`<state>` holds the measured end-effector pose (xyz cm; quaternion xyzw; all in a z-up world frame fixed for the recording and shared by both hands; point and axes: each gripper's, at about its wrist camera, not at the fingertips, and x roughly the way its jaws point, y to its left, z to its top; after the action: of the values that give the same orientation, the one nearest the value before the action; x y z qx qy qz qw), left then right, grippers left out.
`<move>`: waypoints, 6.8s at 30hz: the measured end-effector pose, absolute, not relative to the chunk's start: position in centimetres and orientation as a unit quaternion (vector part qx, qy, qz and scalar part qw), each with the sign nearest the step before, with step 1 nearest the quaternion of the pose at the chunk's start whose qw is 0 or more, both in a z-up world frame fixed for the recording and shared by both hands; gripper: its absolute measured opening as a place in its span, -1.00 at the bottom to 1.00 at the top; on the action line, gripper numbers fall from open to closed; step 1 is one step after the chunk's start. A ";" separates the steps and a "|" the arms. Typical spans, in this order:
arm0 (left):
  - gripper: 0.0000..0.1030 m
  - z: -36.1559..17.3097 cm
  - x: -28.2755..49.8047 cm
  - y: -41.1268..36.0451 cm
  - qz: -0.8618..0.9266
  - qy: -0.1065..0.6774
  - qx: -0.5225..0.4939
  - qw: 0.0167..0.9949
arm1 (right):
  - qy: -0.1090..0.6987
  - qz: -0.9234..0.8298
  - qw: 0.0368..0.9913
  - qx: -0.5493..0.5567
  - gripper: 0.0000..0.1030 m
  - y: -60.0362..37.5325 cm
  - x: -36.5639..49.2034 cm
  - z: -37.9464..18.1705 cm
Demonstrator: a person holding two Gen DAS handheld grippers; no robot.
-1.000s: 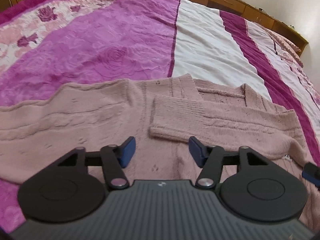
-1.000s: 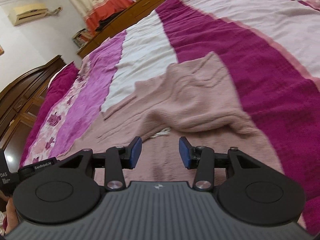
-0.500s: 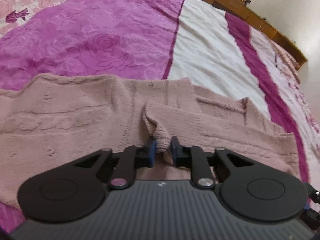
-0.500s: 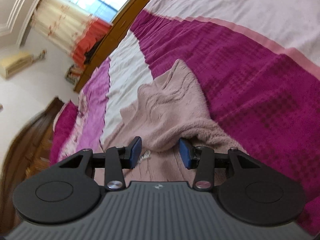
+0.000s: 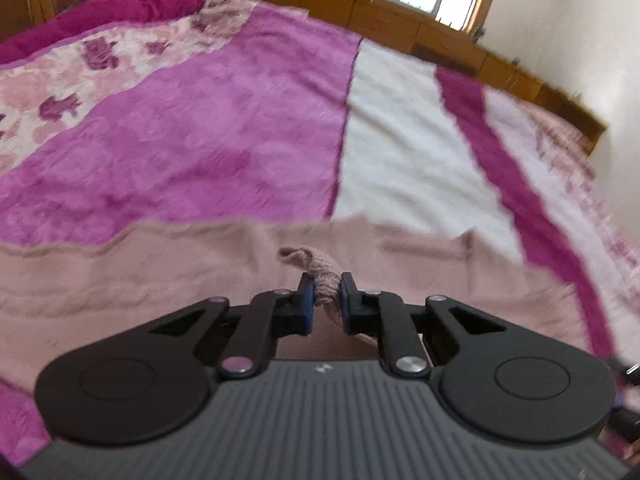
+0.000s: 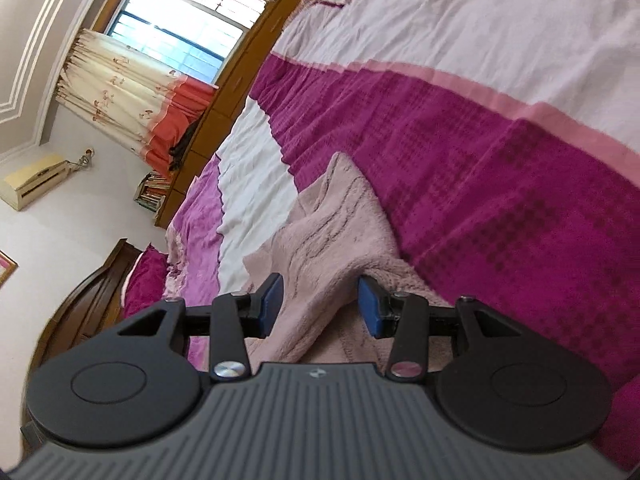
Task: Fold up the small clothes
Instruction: 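Grasp the sleeve cuff with the left gripper, straighten it, release, then move the left gripper along the outstretched sleeve to its cuff, then close the left gripper on the outstretched sleeve cuff, then fold the sleeve with the left gripper across the cardigan front, then open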
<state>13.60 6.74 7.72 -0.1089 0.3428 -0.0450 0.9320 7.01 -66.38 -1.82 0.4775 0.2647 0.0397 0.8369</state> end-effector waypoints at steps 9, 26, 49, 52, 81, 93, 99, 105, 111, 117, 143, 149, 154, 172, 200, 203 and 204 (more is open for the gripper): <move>-0.70 3.3 12.5 7.7 -0.017 0.388 -0.121 0.914 | 0.216 -0.005 0.876 0.432 -0.04 -67.2 4.4 -0.4; -0.64 3.1 12.0 7.0 -0.010 0.390 -0.073 0.918 | 0.295 0.021 0.871 0.394 -0.08 -66.1 5.9 -1.5; -0.60 4.1 13.5 5.6 -0.015 0.367 -0.062 0.928 | 0.325 0.076 0.923 0.190 -0.07 -60.0 19.7 -0.4; -0.59 2.7 13.7 5.8 -0.001 0.380 -0.058 0.923 | 0.326 0.077 0.932 0.140 -0.08 -58.9 20.7 -1.5; -0.03 6.7 7.0 8.4 0.032 0.389 -0.035 0.920 | 0.313 0.127 0.929 0.154 0.37 -56.4 8.3 3.4; -0.03 6.4 3.5 11.1 0.083 0.412 -0.064 0.905 | 0.333 0.155 0.912 0.182 0.56 -55.8 3.1 3.3; -0.03 6.2 2.9 13.2 0.111 0.416 -0.083 0.899 | 0.338 0.154 0.914 0.167 0.57 -55.2 1.9 2.8; -0.03 5.9 2.5 15.2 0.132 0.418 -0.093 0.894 | 0.345 0.146 0.913 0.162 0.57 -54.9 1.7 2.0; -0.03 5.4 2.0 17.7 0.155 0.419 -0.111 0.888 | 0.348 0.138 0.913 0.163 0.57 -54.8 1.7 1.5; -0.03 5.2 1.9 21.1 0.185 0.411 -0.143 0.881 | 0.349 0.129 0.913 0.165 0.57 -54.9 1.8 1.1; 0.05 2.9 7.8 31.0 0.231 0.314 -0.245 0.888 | 0.350 0.110 0.919 0.146 0.57 -54.5 2.1 -0.1; 0.06 2.5 9.0 29.7 0.212 0.304 -0.167 0.914 | 0.347 0.109 0.919 0.152 0.57 -54.7 2.1 -0.2; -0.79 3.5 8.2 29.4 0.194 0.283 -0.173 0.923 | 0.346 0.110 0.918 0.159 0.57 -55.0 2.2 -0.2; -0.83 13.3 5.9 15.2 0.007 0.152 -0.141 0.978 | 0.334 0.106 0.917 0.192 0.57 -56.6 1.4 0.0; -0.33 3.0 7.9 3.2 -0.083 0.342 -0.072 0.933 | 0.325 0.099 0.912 0.230 0.57 -58.5 0.9 -0.8; -0.15 3.1 7.3 2.8 -0.087 0.344 -0.062 0.933 | 0.325 0.099 0.912 0.230 0.57 -58.5 1.0 -0.8; -0.08 3.3 7.1 2.7 -0.089 0.345 -0.061 0.932 | 0.325 0.099 0.912 0.230 0.57 -58.5 0.9 -0.8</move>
<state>7.13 2.69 3.27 -0.0605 0.3452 -0.0891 0.9323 0.93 -58.49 -0.78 0.2302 0.3253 0.0985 0.9118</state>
